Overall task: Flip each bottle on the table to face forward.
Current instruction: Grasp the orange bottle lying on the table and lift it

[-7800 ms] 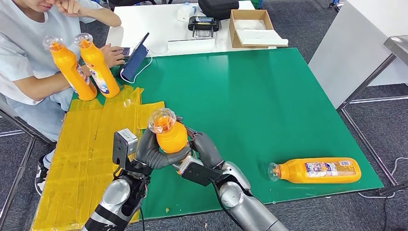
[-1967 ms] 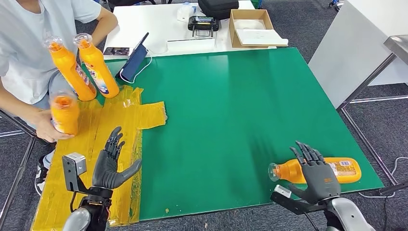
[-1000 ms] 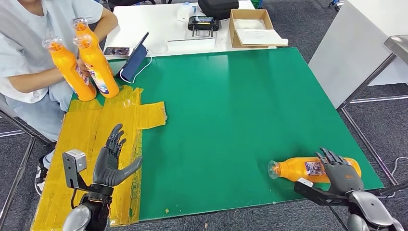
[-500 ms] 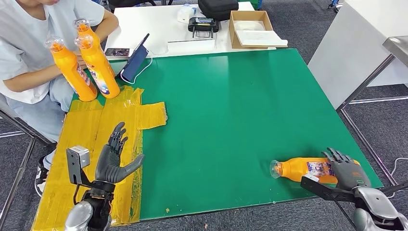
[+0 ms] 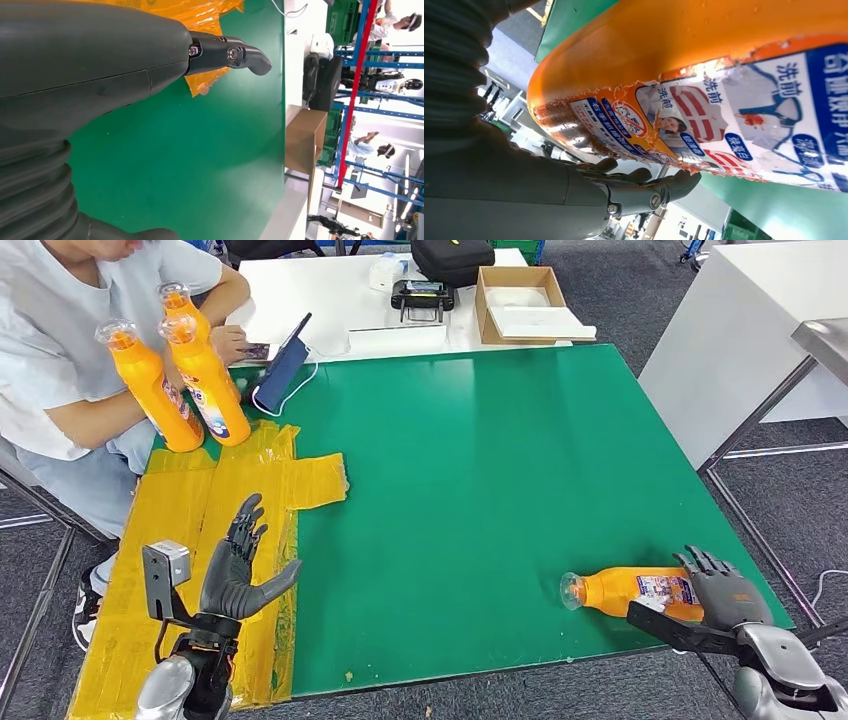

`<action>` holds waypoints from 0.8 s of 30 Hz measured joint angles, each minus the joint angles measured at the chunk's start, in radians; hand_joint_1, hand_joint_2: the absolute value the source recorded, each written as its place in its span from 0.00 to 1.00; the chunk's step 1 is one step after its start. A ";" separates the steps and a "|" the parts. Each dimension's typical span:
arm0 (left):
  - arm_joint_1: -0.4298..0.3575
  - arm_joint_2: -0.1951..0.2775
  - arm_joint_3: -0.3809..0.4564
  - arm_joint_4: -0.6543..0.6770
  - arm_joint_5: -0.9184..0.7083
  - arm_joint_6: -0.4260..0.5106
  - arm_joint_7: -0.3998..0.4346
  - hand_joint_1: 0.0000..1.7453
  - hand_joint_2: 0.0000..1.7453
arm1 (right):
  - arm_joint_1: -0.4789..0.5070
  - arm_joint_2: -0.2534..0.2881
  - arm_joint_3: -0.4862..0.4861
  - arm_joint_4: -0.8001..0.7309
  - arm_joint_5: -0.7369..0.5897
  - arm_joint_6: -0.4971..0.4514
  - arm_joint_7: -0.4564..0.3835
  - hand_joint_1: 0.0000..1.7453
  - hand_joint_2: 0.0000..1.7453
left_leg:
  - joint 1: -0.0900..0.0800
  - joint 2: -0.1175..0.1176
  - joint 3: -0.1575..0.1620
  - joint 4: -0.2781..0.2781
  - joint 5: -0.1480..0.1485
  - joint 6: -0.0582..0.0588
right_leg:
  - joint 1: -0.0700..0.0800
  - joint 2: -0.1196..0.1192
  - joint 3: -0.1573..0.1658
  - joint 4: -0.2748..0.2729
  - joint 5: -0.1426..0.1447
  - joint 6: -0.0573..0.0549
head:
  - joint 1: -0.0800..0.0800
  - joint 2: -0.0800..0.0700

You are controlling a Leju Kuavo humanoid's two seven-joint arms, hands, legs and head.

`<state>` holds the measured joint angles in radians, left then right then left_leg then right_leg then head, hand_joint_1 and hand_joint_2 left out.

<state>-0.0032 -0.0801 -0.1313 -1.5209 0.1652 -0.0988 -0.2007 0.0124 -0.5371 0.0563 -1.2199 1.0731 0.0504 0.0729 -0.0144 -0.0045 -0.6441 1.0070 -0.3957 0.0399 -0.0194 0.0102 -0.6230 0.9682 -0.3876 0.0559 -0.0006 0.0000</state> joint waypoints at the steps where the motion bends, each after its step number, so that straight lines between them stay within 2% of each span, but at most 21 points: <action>1: 0.000 0.000 0.000 0.000 0.000 0.000 0.000 0.00 1.00 | -0.001 0.000 0.000 0.001 0.000 0.000 0.000 0.00 1.00 | 0.000 0.000 0.000 0.000 0.000 0.000 | 0.000 0.000 0.000 0.000 0.000 0.000 | 0.000 0.000; 3: 0.000 0.000 0.000 0.001 0.000 0.000 0.000 0.00 1.00 | -0.001 0.000 0.001 0.002 0.000 0.000 0.000 0.02 1.00 | 0.000 0.000 0.001 0.000 0.000 0.000 | 0.000 0.000 0.000 0.000 0.000 0.000 | 0.000 0.000; 4: 0.000 0.000 0.000 0.001 0.000 0.000 0.000 0.00 1.00 | -0.001 0.000 0.001 0.003 0.000 0.000 0.000 0.07 1.00 | 0.000 0.000 0.001 0.000 0.000 0.001 | 0.000 0.000 0.000 0.000 0.000 0.000 | 0.000 0.000; 5: 0.000 0.000 0.000 0.001 0.000 0.000 0.000 0.00 1.00 | -0.002 0.000 0.001 0.004 0.000 0.000 0.000 0.25 1.00 | 0.000 0.000 0.001 0.000 0.000 0.001 | 0.000 0.000 0.000 -0.001 0.000 0.000 | 0.000 0.000; 8: -0.002 0.000 0.000 0.003 -0.002 0.000 0.002 0.00 1.00 | -0.004 0.001 0.002 0.015 0.006 0.000 0.002 0.91 1.00 | 0.000 0.001 0.001 0.000 0.000 0.001 | 0.000 0.000 0.003 -0.001 0.000 0.000 | 0.000 0.000; 9: -0.003 0.000 -0.001 0.004 -0.002 0.000 0.003 0.00 1.00 | -0.004 0.001 0.003 0.020 0.010 0.001 0.002 0.97 1.00 | 0.000 0.001 0.001 0.000 0.000 0.002 | 0.000 0.000 0.005 -0.001 0.001 -0.001 | 0.000 0.000; 10: -0.004 0.000 -0.001 0.005 -0.003 0.000 0.004 0.00 1.00 | -0.006 0.001 0.004 0.026 0.013 0.001 0.003 1.00 1.00 | 0.000 0.001 0.001 0.000 0.001 0.002 | 0.000 0.000 0.007 -0.002 0.001 -0.001 | 0.000 0.000; 24: -0.020 -0.003 -0.033 0.010 -0.040 0.027 0.006 0.00 1.00 | -0.046 0.001 0.055 0.099 0.003 0.013 -0.035 1.00 1.00 | 0.000 0.002 0.011 0.000 -0.005 0.001 | 0.001 0.001 0.010 -0.003 -0.003 0.002 | 0.000 0.000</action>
<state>-0.0229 -0.0833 -0.1647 -1.5114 0.1251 -0.0715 -0.1951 -0.0340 -0.5360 0.1115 -1.1213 1.0757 0.0636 0.0376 -0.0143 -0.0023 -0.6333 1.0069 -0.4007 0.0413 -0.0186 0.0114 -0.6131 0.9655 -0.3909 0.0574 -0.0003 0.0000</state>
